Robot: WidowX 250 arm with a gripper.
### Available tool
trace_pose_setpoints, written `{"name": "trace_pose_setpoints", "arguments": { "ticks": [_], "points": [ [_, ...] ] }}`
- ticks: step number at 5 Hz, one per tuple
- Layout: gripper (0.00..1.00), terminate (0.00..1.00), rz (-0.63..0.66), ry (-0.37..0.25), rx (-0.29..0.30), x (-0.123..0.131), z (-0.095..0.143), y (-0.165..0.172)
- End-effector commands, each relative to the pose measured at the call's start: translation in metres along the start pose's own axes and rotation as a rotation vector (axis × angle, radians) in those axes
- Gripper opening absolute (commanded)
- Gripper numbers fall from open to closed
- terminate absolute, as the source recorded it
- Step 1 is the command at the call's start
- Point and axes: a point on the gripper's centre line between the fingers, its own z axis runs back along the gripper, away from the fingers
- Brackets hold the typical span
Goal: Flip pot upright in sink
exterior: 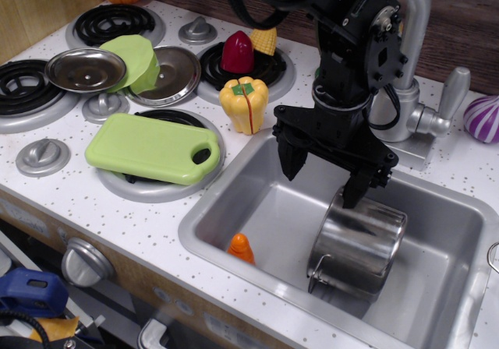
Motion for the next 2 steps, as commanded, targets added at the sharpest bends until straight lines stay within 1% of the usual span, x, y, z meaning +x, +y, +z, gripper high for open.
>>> {"name": "trace_pose_setpoints", "arguments": {
  "ticks": [1,2],
  "points": [
    [1.0,0.0,0.0,0.0,0.0,0.0,0.0,0.0],
    [1.0,0.0,0.039,-0.027,-0.174,0.0023,0.0066,-0.0021]
  ]
}}
